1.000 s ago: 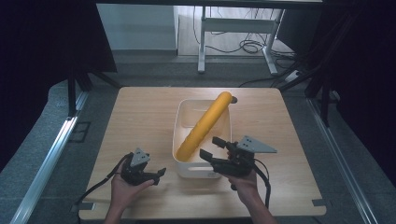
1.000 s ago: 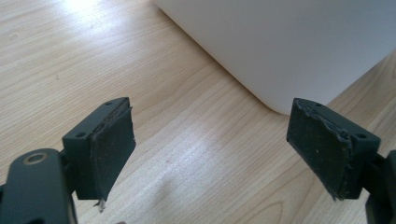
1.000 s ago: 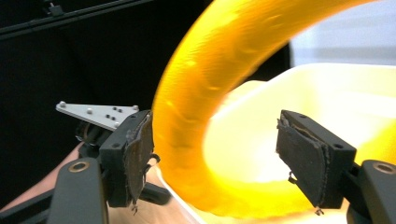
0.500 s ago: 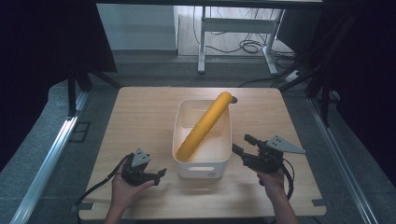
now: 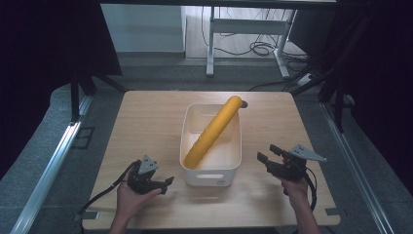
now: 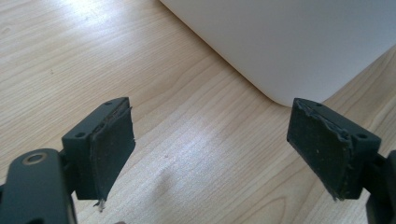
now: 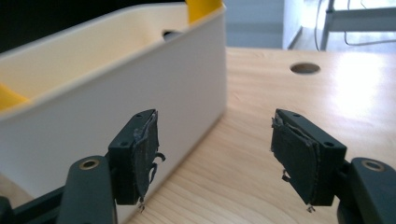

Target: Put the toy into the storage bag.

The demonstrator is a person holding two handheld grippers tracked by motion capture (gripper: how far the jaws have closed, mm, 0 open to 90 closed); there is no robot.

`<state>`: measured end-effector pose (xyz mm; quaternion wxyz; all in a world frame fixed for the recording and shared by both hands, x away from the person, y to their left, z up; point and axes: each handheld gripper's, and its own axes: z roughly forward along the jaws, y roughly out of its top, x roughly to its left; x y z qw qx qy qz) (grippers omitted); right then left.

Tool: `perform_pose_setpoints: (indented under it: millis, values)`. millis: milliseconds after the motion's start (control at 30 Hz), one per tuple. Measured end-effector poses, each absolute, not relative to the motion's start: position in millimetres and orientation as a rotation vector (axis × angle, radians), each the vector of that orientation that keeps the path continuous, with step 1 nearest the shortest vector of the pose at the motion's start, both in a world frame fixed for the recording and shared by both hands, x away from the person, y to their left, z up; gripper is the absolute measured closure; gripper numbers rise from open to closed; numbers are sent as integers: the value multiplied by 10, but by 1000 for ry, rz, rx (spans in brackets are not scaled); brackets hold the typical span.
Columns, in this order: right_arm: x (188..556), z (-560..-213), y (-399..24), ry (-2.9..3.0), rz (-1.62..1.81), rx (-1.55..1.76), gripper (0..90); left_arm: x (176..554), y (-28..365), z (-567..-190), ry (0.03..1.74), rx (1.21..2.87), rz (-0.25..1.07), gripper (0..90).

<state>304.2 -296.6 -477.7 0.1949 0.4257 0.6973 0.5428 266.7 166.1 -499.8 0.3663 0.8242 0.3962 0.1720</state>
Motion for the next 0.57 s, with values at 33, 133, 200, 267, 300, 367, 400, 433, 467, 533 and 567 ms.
perform_pose_setpoints:
  millis: [33, 133, 200, 267, 300, 367, 400, 433, 467, 533, 567]
  values:
    - [3055, -4815, -2976, 1965, 1506, 1203, 318, 2668, 1662, -4999, 1018, 2119, 442, 150]
    - [3080, -4877, -2988, 1976, 1482, 1222, 320, 2670, 1661, -5002, 1018, 2122, 444, 150]
    - [3083, -4891, -2993, 1975, 1479, 1229, 320, 2670, 1660, -5003, 1019, 2123, 444, 150]
    - [3076, -4887, -2999, 1971, 1481, 1223, 320, 2670, 1661, -5001, 1018, 2122, 444, 150]
    - [3072, -4883, -3000, 1968, 1484, 1223, 321, 2669, 1662, -5000, 1019, 2120, 444, 150]
    - [3064, -4877, -3004, 1964, 1483, 1222, 321, 2668, 1663, -4998, 1019, 2119, 444, 150]
    - [3062, -4877, -3004, 1965, 1481, 1222, 321, 2668, 1662, -4999, 1019, 2119, 444, 150]
    - [3061, -4878, -3004, 1965, 1480, 1221, 321, 2669, 1661, -5000, 1019, 2119, 444, 150]
    - [3058, -4879, -3002, 1966, 1481, 1221, 321, 2671, 1659, -5002, 1019, 2120, 444, 150]
    - [3059, -4885, -2998, 1971, 1476, 1215, 320, 2676, 1654, -5008, 1020, 2121, 441, 150]
    - [3058, -4890, -2995, 1976, 1475, 1219, 319, 2679, 1652, -5011, 1020, 2122, 439, 150]
